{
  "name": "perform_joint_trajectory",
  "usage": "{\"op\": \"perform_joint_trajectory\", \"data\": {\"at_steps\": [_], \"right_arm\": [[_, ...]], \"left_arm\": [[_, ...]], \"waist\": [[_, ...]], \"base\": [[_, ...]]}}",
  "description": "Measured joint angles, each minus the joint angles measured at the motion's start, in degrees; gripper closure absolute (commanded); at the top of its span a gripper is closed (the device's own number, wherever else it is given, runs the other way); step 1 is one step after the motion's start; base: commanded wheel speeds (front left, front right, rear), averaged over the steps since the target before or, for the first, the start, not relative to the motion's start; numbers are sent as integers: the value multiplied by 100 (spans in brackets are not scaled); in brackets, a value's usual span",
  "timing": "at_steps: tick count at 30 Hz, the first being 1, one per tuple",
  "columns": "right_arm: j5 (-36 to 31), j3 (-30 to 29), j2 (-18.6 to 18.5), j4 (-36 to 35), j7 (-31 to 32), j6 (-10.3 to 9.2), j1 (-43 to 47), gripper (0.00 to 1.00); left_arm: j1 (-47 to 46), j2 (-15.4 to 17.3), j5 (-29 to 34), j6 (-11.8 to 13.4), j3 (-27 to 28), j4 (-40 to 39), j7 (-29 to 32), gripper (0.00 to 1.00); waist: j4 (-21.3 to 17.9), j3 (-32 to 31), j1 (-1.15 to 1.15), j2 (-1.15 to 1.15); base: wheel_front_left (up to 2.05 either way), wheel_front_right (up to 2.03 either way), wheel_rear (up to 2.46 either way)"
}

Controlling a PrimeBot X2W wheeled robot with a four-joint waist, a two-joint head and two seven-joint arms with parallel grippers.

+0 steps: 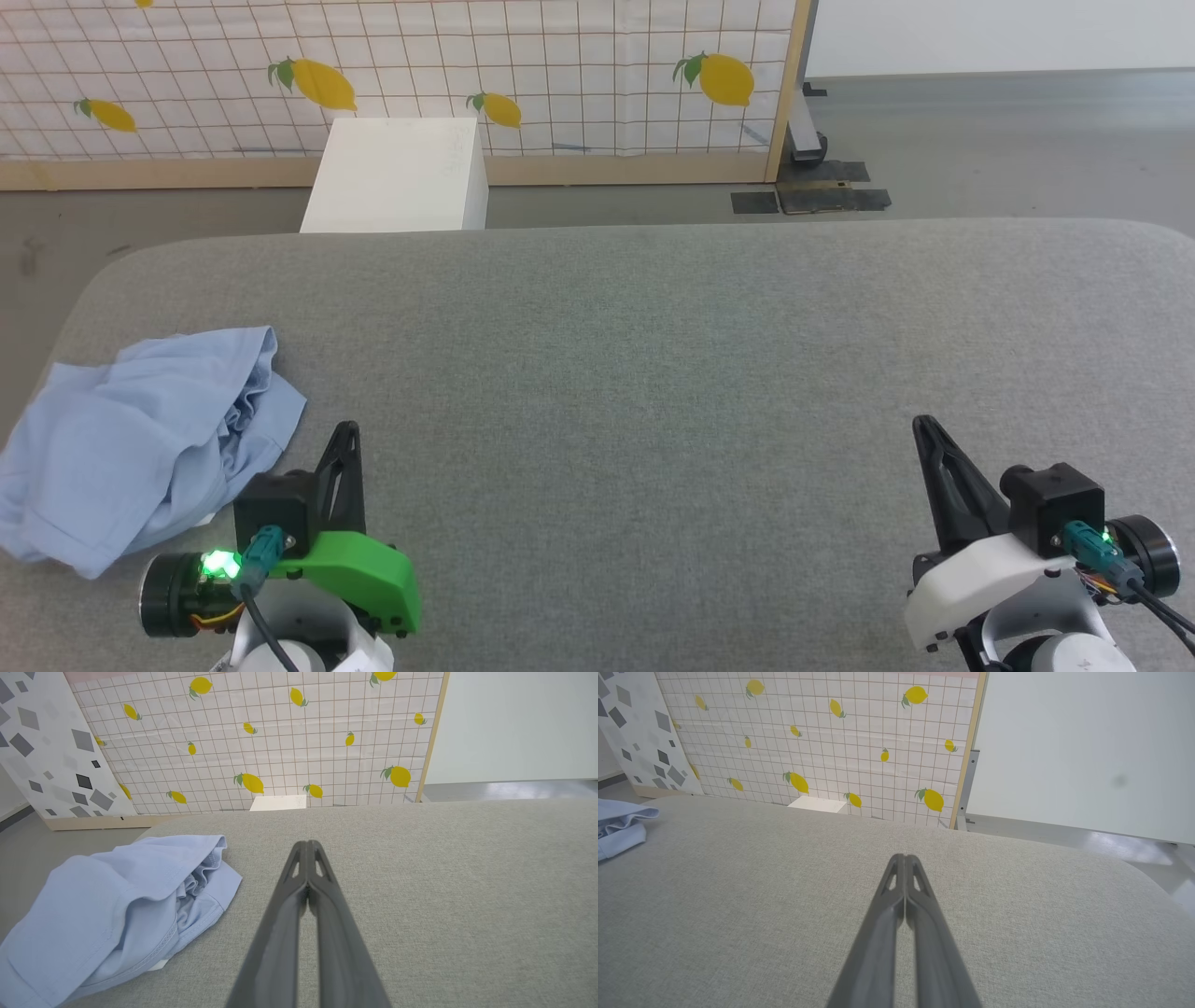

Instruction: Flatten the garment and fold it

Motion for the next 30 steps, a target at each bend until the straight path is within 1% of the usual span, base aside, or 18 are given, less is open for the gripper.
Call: {"op": "perform_joint_trajectory", "data": {"at_steps": [5, 6, 19, 30], "right_arm": [[0, 1, 0, 0, 0, 0, 0, 100], [1, 0, -1, 2, 0, 0, 2, 0], [2, -2, -2, 29, -27, 0, 4, 0], [2, -2, -2, 81, -136, 0, 3, 0]], "left_arm": [[0, 0, 0, -1, 0, 0, 0, 100], [-1, 1, -5, -2, -3, 1, 0, 0], [-13, 1, -79, -1, -109, 96, -54, 0], [-75, 1, -137, 70, -250, 267, -190, 0]], "waist": [[0, 0, 0, 0], [0, 0, 0, 0], [16, 2, 0, 0], [179, 7, 0, 0]], "base": [[0, 0, 0], [0, 0, 0], [0, 0, 0], [0, 0, 0]]}}
